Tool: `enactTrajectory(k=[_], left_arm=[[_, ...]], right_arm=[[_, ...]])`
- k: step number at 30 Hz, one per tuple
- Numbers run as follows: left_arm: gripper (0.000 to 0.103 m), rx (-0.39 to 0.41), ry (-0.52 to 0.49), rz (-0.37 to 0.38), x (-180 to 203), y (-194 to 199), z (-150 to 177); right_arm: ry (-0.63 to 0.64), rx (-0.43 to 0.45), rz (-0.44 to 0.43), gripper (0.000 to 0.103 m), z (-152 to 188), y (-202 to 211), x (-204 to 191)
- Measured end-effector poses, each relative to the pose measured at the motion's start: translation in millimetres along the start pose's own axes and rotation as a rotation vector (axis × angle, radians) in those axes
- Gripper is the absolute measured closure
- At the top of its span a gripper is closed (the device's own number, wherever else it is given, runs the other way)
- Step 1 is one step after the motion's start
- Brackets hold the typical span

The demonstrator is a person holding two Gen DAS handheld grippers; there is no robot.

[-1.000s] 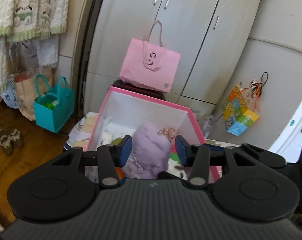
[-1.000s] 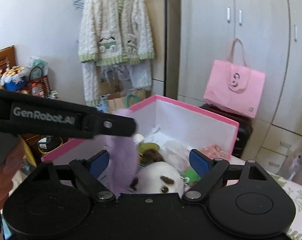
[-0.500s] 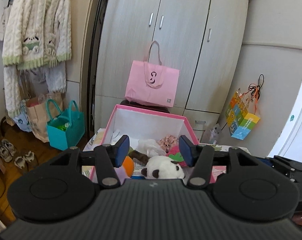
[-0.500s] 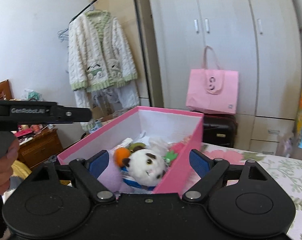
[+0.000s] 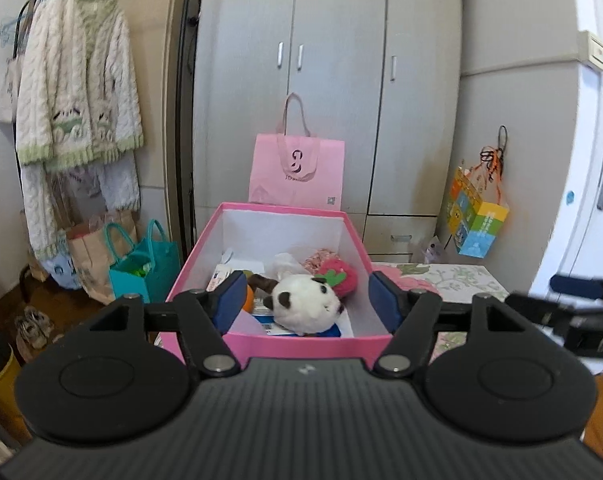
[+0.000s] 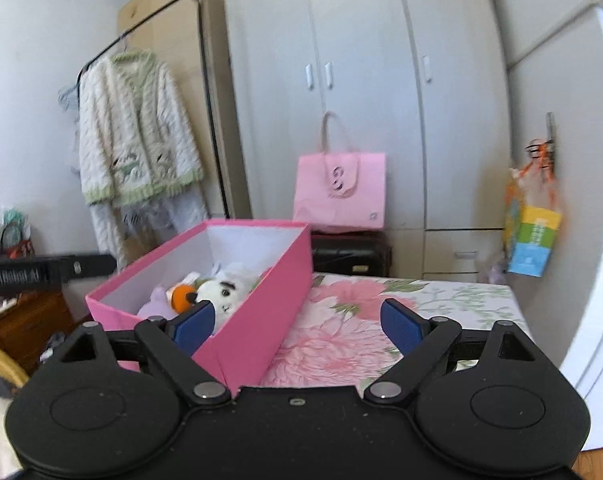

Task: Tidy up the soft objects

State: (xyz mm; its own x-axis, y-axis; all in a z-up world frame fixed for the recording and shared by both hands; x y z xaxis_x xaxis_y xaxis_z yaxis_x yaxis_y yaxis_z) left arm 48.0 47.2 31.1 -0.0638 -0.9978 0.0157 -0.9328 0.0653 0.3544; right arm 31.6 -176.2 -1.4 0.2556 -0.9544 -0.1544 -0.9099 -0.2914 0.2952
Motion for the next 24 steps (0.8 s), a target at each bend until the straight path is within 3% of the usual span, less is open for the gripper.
enactTrajectory(k=[5,13,17,24], left_arm=[[0.027,0.034,-0.031,0.019,17.8,14.7,5.3],[0.001,0.056,-0.047,-0.019,32.7,17.3,14.1],[0.0,0.023,-0.077,-0.057,38.4,11.6,19.4],[0.0,-0.003,-0.086,-0.084,44.7,11.1,26.4]], right_arm=[[0.002,0.048,0.061,0.004,0.9,31.3,4.3],[-0.017,0.003,0.208,0.0,5.7,44.5,8.9],[-0.011,-0.062,0.27,0.0,9.4,44.4,7.0],[-0.026,-0.061,0.29,0.0,15.6,51.6,5.3]])
Point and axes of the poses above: each gripper's, at about its wrist camera, not at the fingertips, and y roughly against the way its jaws point, x to its right, z to its underside, the point moved 2 cm from there along -y, roughly the way its jaws point, and after that the axes turned 4 degrees about -z, right-handed, at the moved point
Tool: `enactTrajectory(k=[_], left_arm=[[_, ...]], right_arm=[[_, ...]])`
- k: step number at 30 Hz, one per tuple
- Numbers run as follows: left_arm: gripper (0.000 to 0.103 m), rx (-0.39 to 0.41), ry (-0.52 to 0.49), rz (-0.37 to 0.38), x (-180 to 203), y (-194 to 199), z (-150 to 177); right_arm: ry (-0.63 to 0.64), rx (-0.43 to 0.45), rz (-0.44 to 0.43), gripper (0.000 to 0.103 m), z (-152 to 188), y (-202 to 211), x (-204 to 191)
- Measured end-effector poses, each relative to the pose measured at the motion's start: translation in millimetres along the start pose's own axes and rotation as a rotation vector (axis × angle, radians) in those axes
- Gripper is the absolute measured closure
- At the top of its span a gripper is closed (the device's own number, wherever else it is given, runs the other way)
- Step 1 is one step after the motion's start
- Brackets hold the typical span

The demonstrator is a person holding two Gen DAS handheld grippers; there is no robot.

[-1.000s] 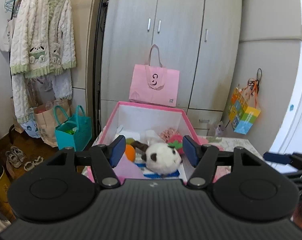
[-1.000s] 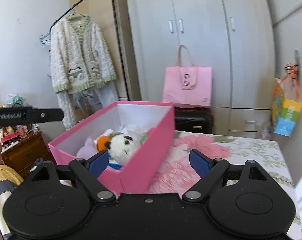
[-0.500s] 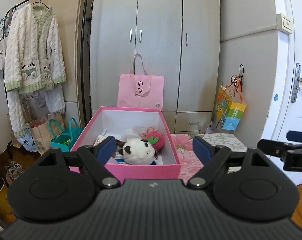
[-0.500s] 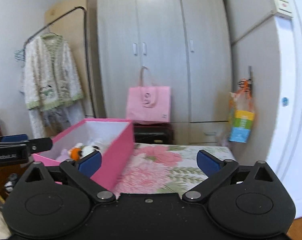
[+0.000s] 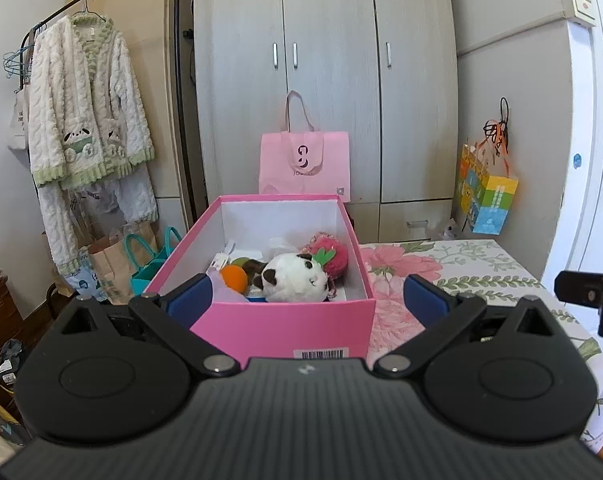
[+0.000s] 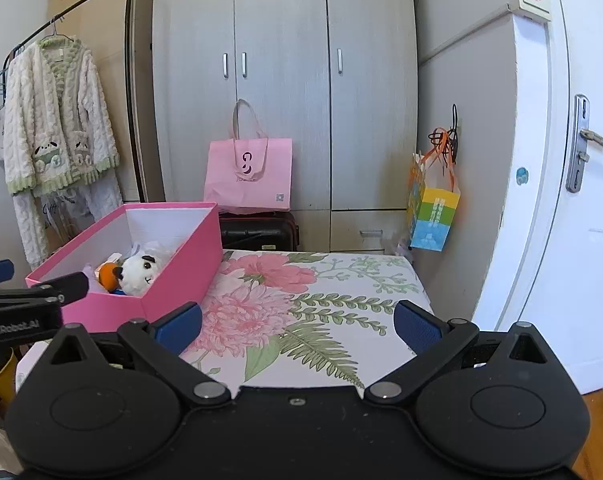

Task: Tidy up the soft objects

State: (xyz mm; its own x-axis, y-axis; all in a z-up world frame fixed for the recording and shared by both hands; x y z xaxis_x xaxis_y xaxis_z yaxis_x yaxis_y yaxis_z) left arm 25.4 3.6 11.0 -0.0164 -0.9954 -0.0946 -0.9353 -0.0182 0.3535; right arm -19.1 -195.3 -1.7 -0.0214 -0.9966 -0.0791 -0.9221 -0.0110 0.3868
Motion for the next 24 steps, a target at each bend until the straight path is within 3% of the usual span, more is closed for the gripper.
enactTrajectory(k=[24], left_arm=[[0.0,-0.038,-0.019,-0.057,4.7,5.0,8.3]], right_arm=[[0.022,-0.01,0.068,0.0,10.9,4.5,-4.3]])
Point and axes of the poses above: each gripper's, at about its wrist camera, not at the fingertips, and y roughly against the way its jaws point, x to its right, z to its underside, the point moved 2 cm from there along -y, roughly the way its jaws point, and after that the axes turned 4 degrees about -z, right-handed, at the moved point
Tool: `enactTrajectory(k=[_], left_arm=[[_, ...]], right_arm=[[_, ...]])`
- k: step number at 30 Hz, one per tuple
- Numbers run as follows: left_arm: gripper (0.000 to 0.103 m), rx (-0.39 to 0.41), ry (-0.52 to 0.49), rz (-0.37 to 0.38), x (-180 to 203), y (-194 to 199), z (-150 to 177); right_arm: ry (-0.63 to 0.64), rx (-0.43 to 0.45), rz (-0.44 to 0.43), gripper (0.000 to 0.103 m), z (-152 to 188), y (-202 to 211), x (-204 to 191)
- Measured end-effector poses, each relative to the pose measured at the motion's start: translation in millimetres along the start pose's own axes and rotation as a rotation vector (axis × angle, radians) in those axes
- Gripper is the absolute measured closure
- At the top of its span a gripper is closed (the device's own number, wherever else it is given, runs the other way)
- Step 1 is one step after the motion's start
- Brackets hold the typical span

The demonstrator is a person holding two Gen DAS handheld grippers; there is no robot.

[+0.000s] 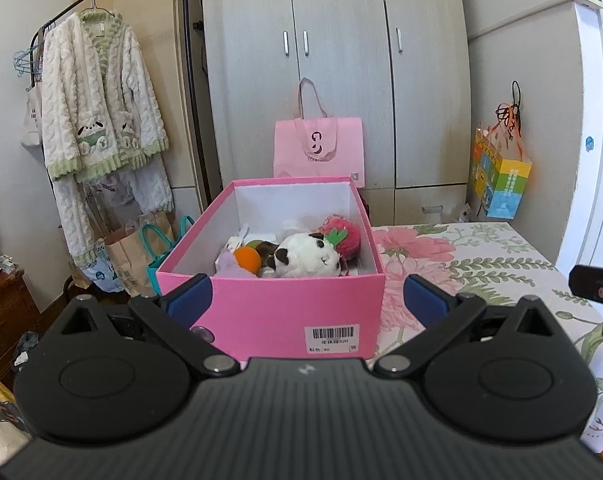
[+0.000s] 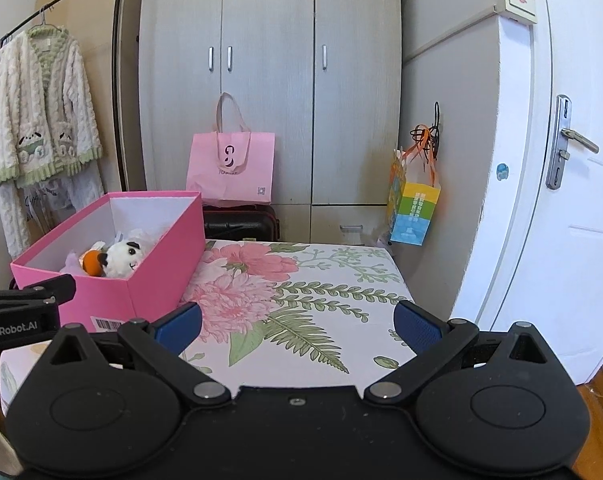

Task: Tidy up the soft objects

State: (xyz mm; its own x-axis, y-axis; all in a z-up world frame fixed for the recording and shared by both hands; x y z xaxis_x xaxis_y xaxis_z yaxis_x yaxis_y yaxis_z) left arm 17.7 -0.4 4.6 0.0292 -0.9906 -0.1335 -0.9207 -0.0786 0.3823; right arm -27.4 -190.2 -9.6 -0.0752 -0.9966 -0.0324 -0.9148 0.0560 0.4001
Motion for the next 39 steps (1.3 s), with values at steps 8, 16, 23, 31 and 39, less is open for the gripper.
enactTrajectory(k=[8,16,23,31,39], left_arm=[[0.0,-0.021,-0.106,-0.008,17.4,13.4,-0.8],[0.0,-0.041,-0.028,0.018,10.5,17.7,-2.4],[0.0,-0.055,0.0,0.022,6.1,19.4,-3.4],[0.0,-0.047,-0.006,0.025,6.5,28.2,-5.5],[0.0,-0.031,0.002,0.016,4.8,30.6,-6.4]], right_arm=[[0.002,0.013,0.014,0.0,-1.2,4.2,2.9],[-0.003,0.024,0.037,0.0,0.8,14.0,7.1],[-0.001,0.034,0.057,0.0,0.0,24.6,9.0],[0.007,0.035,0.064,0.0,-1.1,33.3,5.7],[-0.012,0.034,0.054,0.0,-0.1,32.5,9.7]])
Point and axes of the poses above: each gripper's, at about its wrist camera, not at the fingertips, and y roughly against the way its jaws point, x to its right, z to its underside, the point moved 2 cm from there along -y, roughly the way its jaws point, and after that the axes turned 4 degrees about -z, right-handed, at the moved point
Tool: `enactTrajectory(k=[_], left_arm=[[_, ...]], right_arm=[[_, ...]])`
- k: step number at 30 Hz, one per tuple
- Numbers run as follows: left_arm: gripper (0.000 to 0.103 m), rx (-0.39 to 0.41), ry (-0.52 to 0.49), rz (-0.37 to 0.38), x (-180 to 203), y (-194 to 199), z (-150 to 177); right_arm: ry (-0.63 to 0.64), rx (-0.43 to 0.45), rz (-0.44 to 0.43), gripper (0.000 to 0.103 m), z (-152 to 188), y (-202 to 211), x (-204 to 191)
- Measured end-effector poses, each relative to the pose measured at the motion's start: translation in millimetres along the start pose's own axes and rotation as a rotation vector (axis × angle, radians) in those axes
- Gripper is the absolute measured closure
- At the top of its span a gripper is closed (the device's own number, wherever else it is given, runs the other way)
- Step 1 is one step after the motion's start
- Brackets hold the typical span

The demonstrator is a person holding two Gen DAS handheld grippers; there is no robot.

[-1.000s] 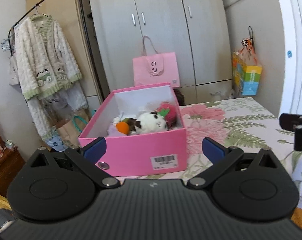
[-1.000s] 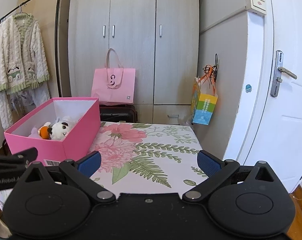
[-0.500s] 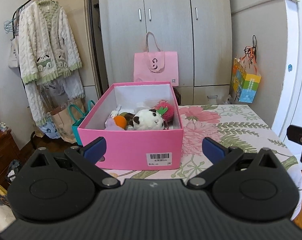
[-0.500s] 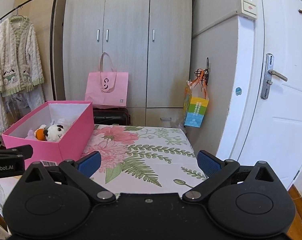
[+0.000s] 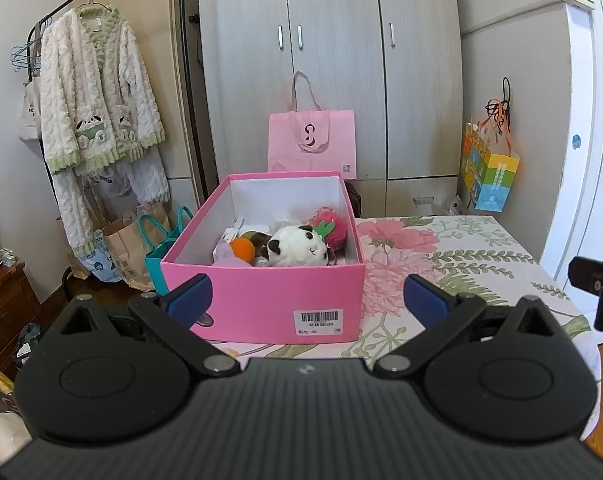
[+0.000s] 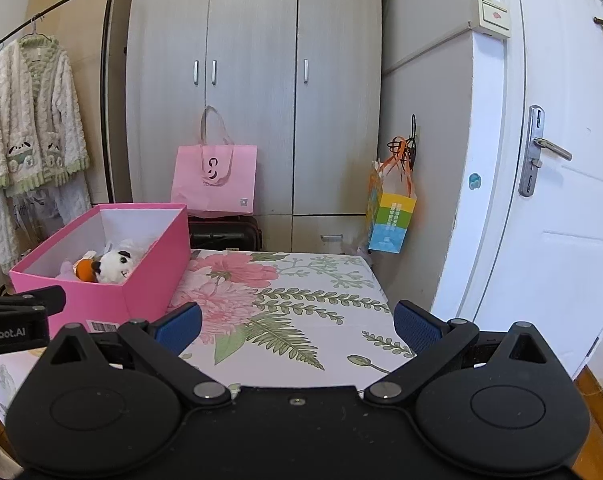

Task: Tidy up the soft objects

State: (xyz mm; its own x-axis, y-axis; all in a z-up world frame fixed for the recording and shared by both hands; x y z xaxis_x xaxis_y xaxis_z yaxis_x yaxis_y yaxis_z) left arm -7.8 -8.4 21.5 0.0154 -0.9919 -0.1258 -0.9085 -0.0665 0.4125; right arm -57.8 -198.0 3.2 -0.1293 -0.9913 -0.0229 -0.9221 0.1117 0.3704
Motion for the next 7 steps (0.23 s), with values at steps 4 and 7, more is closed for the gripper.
enactTrajectory(k=[4,7], left_arm=[[0.0,0.003,-0.008,-0.011,1.3,-0.4,0.1],[0.0,0.001,-0.013,-0.011,1.8,-0.7,0.5]], right_arm=[[-0.004,-0.002,0.001,0.0,0.7,-0.7,0.5],[-0.005,-0.004,0.001,0.0,1.3,-0.6,0.3]])
Point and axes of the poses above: each gripper's, at about its wrist camera, not at the fingertips, and y roughly against the way its jaws point, x to its right, z to its underside, the point moved 2 cm from there along -y, roughly the way its jaws point, and after that the axes turned 4 degrees about -z, right-handed, at the moved point
